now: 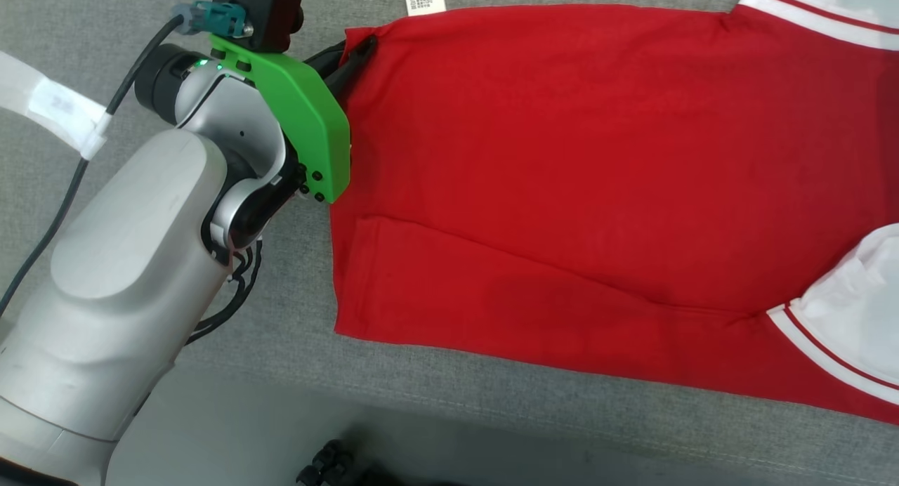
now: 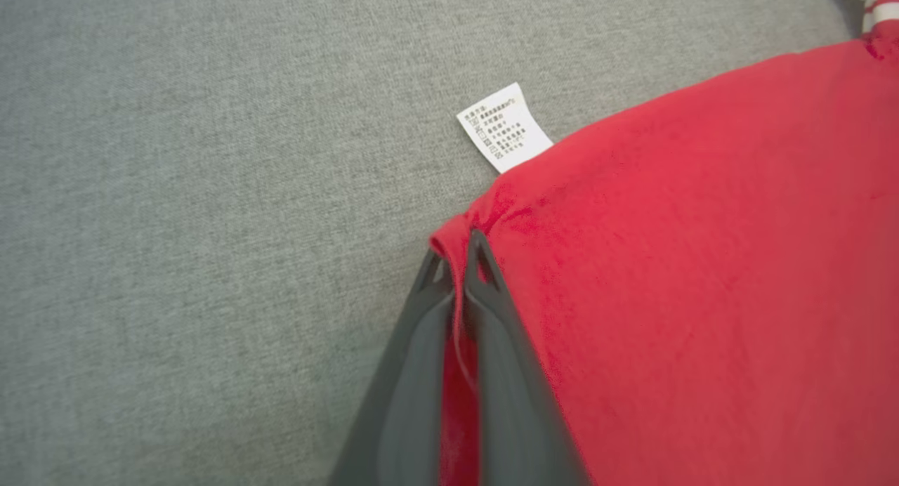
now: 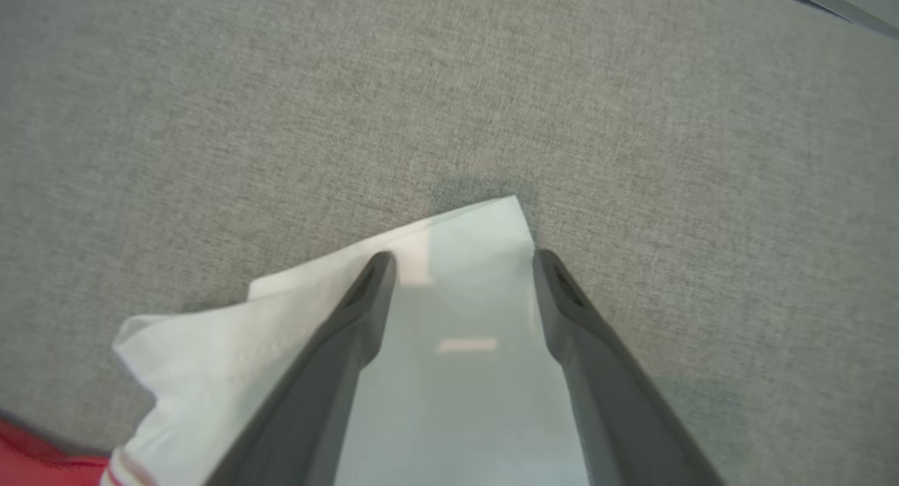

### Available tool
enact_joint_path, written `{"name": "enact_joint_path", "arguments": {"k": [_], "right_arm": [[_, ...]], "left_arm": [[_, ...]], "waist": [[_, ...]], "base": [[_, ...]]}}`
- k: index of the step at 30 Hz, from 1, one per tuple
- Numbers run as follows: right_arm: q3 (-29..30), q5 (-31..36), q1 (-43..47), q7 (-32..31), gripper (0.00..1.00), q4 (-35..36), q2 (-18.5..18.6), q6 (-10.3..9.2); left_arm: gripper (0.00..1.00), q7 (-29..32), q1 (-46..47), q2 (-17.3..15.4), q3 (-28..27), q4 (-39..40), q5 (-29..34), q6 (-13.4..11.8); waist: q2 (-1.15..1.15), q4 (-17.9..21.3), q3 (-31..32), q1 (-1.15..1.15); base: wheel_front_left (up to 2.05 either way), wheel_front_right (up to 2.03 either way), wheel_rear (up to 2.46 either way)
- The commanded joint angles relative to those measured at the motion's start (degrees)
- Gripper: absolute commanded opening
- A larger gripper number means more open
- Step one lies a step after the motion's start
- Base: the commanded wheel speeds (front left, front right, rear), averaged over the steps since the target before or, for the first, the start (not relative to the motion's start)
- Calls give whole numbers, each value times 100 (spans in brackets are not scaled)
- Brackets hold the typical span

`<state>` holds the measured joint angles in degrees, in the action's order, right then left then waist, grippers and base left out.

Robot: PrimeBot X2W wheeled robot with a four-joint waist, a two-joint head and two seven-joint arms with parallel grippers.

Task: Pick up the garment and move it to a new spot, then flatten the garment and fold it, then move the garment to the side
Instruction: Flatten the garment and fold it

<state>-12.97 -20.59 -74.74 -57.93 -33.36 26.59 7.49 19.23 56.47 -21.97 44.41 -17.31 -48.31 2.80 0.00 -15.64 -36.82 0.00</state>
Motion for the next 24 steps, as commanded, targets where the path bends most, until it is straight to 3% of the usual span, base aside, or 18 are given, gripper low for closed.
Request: {"name": "enact_joint_path", "arguments": {"k": [1,4,5,6,7,9,10,24], "right_arm": [[-38,-51,-98,-103,100,-40,74,0],[-134,-139,2,-232,100,-81,102,0],[-149,-175,28,-241,95,-74,111,0],[-165,-199,56,-247,62,-67,112,0],[-187,-224,73,-254,43,-60,113,0],[-235,-267,96,-250,23,-30,118,0],[-261,-277,99,-196,0,6,131,0],[-226,-303,264,857,0,3,84,-1]], "left_arm": [[0,-45,150,59,-1,-77,44,42],[0,-66,221,97,26,-217,33,90],[0,-70,239,108,33,-243,30,94],[0,-72,252,109,34,-264,31,103],[0,-67,259,105,39,-284,30,113],[0,-51,284,84,43,-314,22,125],[0,-45,302,68,44,-334,24,128],[0,-42,500,71,-43,-726,-82,127]], "waist": [[0,-110,-89,0],[0,-108,-51,0],[0,-105,-39,0],[0,-97,-30,0],[0,-82,-23,0],[0,-47,-7,0],[0,-30,0,0],[0,240,116,0]], "base": [[0,0,0],[0,0,0],[0,0,0],[0,0,0],[0,0,0],[0,0,0],[0,0,0],[0,0,0]]}}
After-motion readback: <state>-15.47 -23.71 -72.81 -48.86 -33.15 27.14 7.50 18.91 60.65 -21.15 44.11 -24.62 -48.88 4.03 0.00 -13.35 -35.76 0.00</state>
